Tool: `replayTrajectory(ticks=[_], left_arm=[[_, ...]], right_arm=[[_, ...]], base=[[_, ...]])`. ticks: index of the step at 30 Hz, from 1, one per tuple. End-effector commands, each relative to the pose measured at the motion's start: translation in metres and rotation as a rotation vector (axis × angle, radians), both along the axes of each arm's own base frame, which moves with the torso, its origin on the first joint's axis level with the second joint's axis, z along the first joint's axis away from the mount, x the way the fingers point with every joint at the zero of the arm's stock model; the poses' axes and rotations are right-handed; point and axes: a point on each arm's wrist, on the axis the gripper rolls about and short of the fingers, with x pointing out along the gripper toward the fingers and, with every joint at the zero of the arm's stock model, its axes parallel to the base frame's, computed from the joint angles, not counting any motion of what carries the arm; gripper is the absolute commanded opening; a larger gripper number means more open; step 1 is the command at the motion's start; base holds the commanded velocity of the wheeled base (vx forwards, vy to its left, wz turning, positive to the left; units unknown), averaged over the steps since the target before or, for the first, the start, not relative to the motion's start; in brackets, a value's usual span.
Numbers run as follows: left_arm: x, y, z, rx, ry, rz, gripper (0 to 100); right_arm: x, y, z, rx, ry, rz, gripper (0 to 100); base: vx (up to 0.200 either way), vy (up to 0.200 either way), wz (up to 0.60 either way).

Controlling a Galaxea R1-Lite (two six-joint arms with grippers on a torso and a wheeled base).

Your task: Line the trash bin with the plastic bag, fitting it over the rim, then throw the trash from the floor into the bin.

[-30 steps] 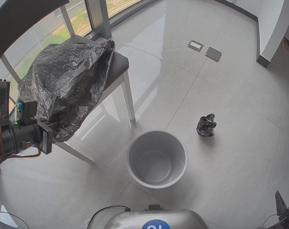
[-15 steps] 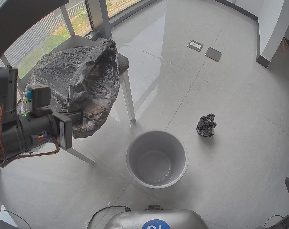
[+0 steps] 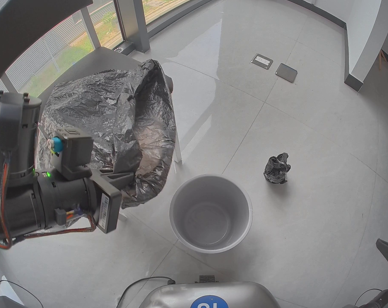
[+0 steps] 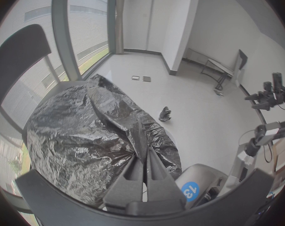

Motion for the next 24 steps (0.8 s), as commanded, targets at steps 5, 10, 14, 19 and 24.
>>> replayTrajectory(ticks=[5, 10, 14, 19, 24], left_arm=[[-0.016, -0.021, 0.017, -0.004, -0.016, -0.141, 0], [-0.026, -0.034, 0.03, 0.005, -0.003, -0.22, 0], [-0.034, -0.041, 0.036, 0.009, 0.008, -0.276, 0], [-0.035, -0.05, 0.032, 0.013, 0.033, -0.318, 0], [-0.033, -0.057, 0.028, 0.022, 0.045, -0.325, 0]], right_arm=[[0.035, 0.002, 0.011, -0.085, 0.114, 0.031, 100], [0.06, 0.003, 0.017, -0.072, 0.114, 0.012, 100], [0.072, 0.006, 0.021, -0.071, 0.146, 0.043, 100], [0.09, 0.009, 0.029, -0.061, 0.169, 0.053, 100], [0.1, 0.014, 0.031, -0.075, 0.185, 0.097, 100]], base=[[0.0, 0.0, 0.0], [0.0, 0.0, 0.0], [0.0, 0.0, 0.0], [0.0, 0.0, 0.0], [0.0, 0.0, 0.0]])
